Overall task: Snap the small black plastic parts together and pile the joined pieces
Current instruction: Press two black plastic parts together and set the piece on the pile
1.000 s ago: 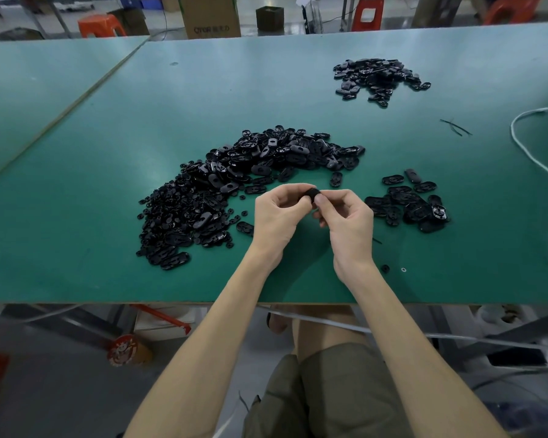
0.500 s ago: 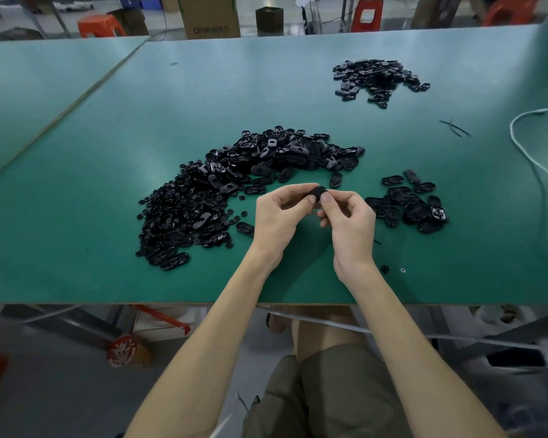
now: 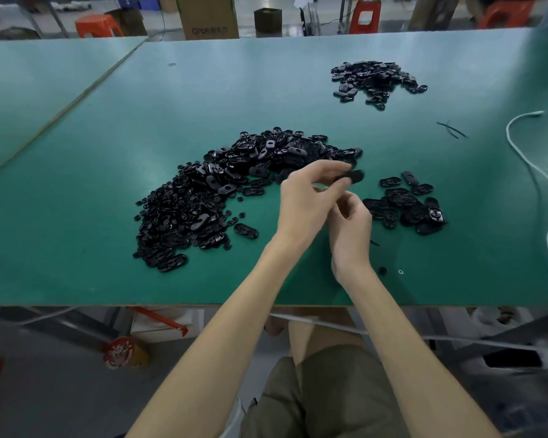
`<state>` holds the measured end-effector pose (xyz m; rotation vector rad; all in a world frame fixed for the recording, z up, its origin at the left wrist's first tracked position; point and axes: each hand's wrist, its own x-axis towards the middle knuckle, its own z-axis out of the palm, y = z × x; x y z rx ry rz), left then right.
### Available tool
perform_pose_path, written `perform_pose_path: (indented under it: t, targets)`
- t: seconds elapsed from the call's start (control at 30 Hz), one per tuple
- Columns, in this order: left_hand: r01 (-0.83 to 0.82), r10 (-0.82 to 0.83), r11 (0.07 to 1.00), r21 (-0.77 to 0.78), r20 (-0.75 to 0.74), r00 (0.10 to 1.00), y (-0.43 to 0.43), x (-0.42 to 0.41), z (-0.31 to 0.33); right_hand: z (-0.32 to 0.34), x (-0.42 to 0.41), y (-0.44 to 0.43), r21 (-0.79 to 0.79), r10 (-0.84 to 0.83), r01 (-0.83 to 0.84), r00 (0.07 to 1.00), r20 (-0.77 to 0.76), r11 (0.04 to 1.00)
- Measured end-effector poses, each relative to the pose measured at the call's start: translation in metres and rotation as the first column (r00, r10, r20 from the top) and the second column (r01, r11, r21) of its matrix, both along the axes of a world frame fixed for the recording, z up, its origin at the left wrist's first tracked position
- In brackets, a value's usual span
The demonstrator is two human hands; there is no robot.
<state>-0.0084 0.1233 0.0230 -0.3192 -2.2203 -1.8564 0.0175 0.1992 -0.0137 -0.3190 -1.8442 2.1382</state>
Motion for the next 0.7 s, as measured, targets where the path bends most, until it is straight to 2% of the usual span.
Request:
perform_pose_path:
  t: [0.1,0.17,0.23,0.3,0.37,0.47,0.57,0.63,0.7]
  targets:
    - [0.144,-0.144,0.986,-0.09,0.004,0.99,0.026,-0.007,0.016,0.004,0.003,0.002,0.047,0.015,-0.012,0.998,-0.069,0.999]
    - [0.253,-0.246,0.956,-0.148,0.062,0.967,0.036,-0.01,0.021,0.004,0.004,0.006,-0.068,0.0,-0.005,0.997,-0.072,0.998]
    - [0.27,-0.261,0.943,-0.196,0.071,0.963,0.038,-0.01,0.021,0.005,0.004,0.005,-0.152,0.022,-0.031,0.998,-0.056,0.988]
    - [0.24,-0.235,0.959,-0.152,0.052,0.971,0.033,-0.008,0.018,0.006,0.005,0.001,-0.151,0.04,-0.044,0.999,-0.028,0.988]
    - [0.139,-0.133,0.98,-0.144,0.053,0.99,0.02,-0.008,0.015,0.002,0.004,0.001,-0.031,0.009,-0.009,1.0,-0.013,0.999]
    - [-0.077,0.094,0.961,-0.264,0.052,0.994,-0.01,-0.012,0.01,0.001,0.003,0.001,0.0,-0.027,0.027,1.0,0.002,1.0]
    - [-0.162,0.246,0.818,-0.552,0.08,0.966,-0.038,-0.02,0.001,0.001,0.002,0.001,0.019,-0.035,0.035,0.999,-0.004,0.999]
    - [-0.101,0.305,0.667,-0.738,0.147,0.941,-0.046,-0.022,-0.006,0.0,0.001,0.001,0.02,-0.035,0.035,0.999,-0.004,0.999]
    - [-0.043,0.302,0.607,-0.794,0.181,0.936,-0.048,-0.021,-0.009,0.0,0.001,0.001,0.017,-0.031,0.031,1.0,-0.003,0.999]
